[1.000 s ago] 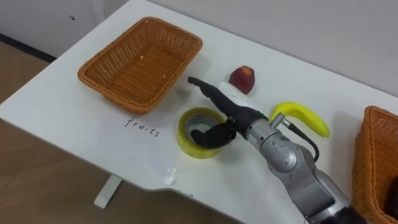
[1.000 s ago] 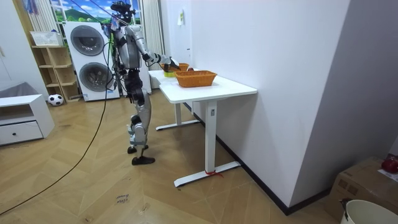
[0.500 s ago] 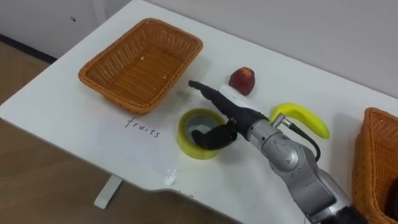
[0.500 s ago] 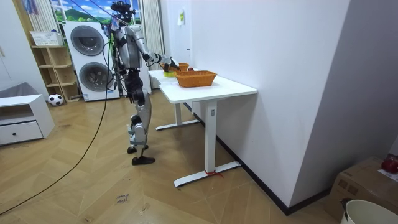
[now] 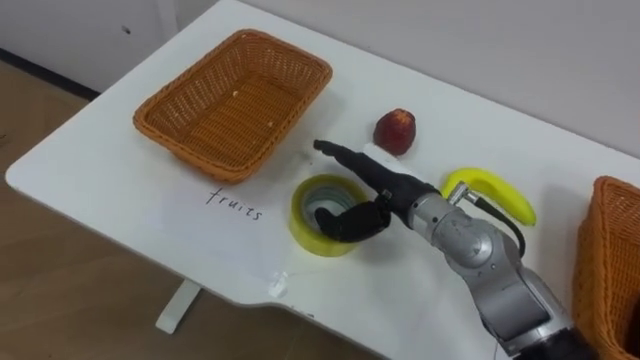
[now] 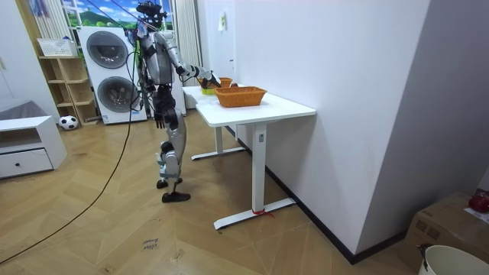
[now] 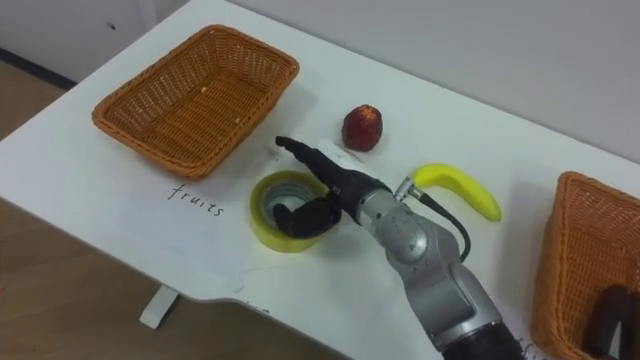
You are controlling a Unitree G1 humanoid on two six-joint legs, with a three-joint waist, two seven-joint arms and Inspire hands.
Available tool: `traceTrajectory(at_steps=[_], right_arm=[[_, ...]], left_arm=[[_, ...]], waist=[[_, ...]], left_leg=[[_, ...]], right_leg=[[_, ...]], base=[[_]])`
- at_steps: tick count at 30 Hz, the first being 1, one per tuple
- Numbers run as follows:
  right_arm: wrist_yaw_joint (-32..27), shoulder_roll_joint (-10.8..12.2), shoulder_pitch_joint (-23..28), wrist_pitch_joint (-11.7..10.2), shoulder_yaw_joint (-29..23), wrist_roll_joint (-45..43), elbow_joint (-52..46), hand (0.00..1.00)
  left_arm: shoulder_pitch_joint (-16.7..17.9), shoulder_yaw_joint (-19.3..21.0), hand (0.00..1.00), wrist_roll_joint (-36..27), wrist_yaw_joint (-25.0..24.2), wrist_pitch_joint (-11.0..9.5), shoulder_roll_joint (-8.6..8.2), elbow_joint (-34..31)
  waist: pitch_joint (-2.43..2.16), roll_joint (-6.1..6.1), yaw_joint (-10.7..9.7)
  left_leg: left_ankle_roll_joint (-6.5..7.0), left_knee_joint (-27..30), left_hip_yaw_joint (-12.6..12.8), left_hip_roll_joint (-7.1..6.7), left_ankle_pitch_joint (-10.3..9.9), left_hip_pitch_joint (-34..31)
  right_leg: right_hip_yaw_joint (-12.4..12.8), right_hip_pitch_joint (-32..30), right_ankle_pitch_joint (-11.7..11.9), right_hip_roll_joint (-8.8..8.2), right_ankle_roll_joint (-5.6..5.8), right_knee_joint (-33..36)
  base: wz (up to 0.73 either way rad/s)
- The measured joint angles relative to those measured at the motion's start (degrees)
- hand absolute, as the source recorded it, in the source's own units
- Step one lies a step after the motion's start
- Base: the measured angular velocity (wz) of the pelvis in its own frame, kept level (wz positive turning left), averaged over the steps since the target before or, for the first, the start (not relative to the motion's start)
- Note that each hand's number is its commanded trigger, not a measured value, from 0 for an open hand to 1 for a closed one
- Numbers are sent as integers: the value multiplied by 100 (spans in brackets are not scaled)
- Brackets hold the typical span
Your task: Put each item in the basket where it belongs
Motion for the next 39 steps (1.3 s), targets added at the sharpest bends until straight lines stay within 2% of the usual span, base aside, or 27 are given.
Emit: traceTrajectory(at_steps=[4,7,8,9,10,14,20,25,39], right_arm=[[251,-1,-9,57,-142,183,129,0],[383,-18,-9,138,-225,202,129,0],[433,-48,-9,141,-225,203,130,33],[447,-71,-9,140,-225,210,130,84],[495,-117,-21,141,-230,215,130,100],[735,-250,-120,220,-237,204,132,100],[821,-335,-154,259,-365,148,132,100],[889,-350,-153,368,-423,-30,131,100],[1000,-395,-154,389,-479,-55,128,100]], left_arm=[[55,96,0,-8,-23,7,49,-55],[97,96,0,-8,-66,11,73,-53],[110,96,0,-8,-104,12,78,-54],[116,96,0,-9,-125,12,81,-53],[117,96,0,-8,-148,12,82,-52],[144,99,0,-7,-253,36,83,-40],[124,97,0,-6,-431,67,111,-44],[124,98,0,-6,-507,69,146,-43],[90,99,0,-5,-502,68,203,-43]], waist=[[24,-123,-8],[41,-154,-13],[41,-154,-19],[42,-154,-19],[43,-157,-18],[46,-163,-12],[48,-205,7],[51,-217,6],[48,-218,-20]], left_leg=[[0,1,-2,-6,0,81],[1,1,-7,-13,-1,97],[2,0,-11,-14,-1,108],[2,-1,-13,-14,-2,108],[2,0,-14,-14,-2,107],[2,-6,-15,-8,-2,93],[2,18,-21,-7,-1,91],[2,10,-20,-8,-2,93],[2,7,-1,-4,-1,106]], right_leg=[[6,91,0,-7,0,-2],[-1,117,3,-12,5,-2],[-9,128,4,-12,6,-2],[-17,129,4,-13,6,-2],[-20,128,4,-12,6,-2],[-25,123,4,-5,6,-2],[-37,123,4,-6,6,-2],[-32,118,4,-8,6,-2],[22,112,4,-4,6,-2]], base=[[4],[0],[0],[0],[0],[0],[0],[0],[0]])
